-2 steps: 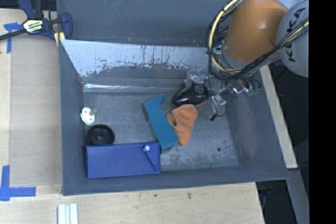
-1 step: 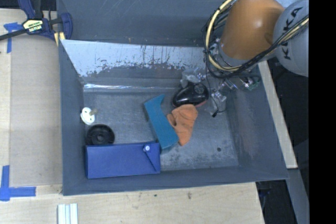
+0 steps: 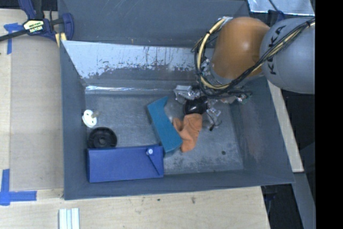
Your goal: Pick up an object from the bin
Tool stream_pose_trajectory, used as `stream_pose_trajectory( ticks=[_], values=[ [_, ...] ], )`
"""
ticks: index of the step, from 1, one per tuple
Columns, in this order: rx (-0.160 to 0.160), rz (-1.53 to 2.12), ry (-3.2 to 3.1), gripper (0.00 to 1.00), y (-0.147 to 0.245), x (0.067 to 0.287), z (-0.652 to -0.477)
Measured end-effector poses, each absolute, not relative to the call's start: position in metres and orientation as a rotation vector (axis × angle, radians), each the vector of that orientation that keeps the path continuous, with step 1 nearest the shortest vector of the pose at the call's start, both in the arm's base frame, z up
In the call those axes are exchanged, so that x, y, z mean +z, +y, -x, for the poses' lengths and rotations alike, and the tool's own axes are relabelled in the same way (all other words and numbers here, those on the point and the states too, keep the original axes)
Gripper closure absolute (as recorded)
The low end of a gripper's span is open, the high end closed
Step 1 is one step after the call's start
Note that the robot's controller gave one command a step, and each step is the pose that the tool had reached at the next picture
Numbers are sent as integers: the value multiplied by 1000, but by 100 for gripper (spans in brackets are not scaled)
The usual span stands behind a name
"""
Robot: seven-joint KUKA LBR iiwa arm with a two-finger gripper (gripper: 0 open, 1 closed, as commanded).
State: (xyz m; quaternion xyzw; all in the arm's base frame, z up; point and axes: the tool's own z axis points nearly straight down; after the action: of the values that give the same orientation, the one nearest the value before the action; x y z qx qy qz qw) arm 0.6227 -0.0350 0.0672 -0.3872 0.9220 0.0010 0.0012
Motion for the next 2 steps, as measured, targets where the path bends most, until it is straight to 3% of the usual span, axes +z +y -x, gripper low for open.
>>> stream_pose_trajectory(
  ticks=[1,2],
  values=[
    [-1,1315,2848,100,-30,70,-629],
    [0,1313,2849,100,-30,70,-629]
  ],
)
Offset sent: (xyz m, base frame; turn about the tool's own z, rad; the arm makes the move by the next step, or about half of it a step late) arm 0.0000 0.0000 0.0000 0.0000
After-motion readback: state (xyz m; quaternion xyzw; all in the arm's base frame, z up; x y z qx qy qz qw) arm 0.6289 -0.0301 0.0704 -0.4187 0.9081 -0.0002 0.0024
